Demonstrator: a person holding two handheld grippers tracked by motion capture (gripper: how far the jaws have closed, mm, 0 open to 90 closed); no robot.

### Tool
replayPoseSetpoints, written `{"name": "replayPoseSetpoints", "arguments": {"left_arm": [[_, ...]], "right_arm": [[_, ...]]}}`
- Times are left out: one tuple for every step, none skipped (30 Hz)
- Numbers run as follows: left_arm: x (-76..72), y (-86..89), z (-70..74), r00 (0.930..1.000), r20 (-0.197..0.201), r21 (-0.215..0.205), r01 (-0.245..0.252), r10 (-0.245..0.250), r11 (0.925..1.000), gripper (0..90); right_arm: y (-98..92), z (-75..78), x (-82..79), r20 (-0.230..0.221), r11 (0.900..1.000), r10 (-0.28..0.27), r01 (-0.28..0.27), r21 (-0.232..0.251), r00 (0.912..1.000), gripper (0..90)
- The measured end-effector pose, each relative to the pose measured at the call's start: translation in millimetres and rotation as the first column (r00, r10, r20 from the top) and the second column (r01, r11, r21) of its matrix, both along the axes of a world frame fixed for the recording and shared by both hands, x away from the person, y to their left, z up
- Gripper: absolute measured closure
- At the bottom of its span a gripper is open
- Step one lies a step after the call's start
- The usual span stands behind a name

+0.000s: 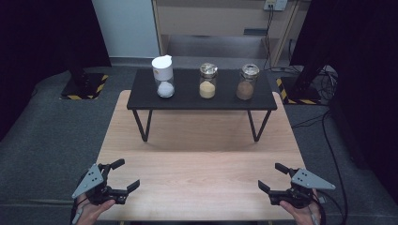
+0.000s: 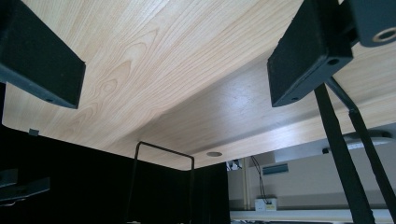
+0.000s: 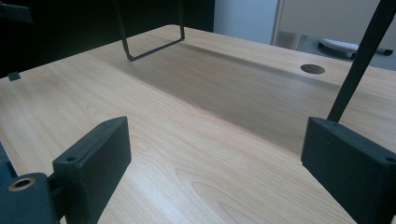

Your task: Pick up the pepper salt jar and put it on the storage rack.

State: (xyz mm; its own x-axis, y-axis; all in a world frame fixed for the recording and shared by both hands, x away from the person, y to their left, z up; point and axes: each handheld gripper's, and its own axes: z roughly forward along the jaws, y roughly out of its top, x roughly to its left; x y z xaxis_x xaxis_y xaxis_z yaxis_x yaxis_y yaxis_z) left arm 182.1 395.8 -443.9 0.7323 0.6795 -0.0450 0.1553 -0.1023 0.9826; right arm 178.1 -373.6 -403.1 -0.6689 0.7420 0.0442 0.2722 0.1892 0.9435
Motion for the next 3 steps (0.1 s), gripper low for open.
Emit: {"name": "replayPoseSetpoints", "arguments": {"left_arm": [[-0.1, 0.0, 0.1, 1.0, 0.0, 0.0, 0.0, 0.0, 1.0, 3.1], [-0.1, 0.1, 0.1, 1.0, 0.0, 0.0, -0.001, 0.001, 1.0, 3.1], [-0.2, 0.1, 0.1, 1.0, 0.0, 0.0, -0.001, 0.001, 1.0, 3.2]], "right_arm": [[-0.1, 0.0, -0.1, -0.001, 1.0, 0.0, 0.0, 0.002, 1.0, 9.1], [-0.3, -0.1, 0.0, 0.0, 1.0, 0.001, -0.001, 0.002, 1.0, 9.1], [-0.3, -0.1, 0.0, 0.0, 1.0, 0.001, -0.001, 0.002, 1.0, 9.1]]}}
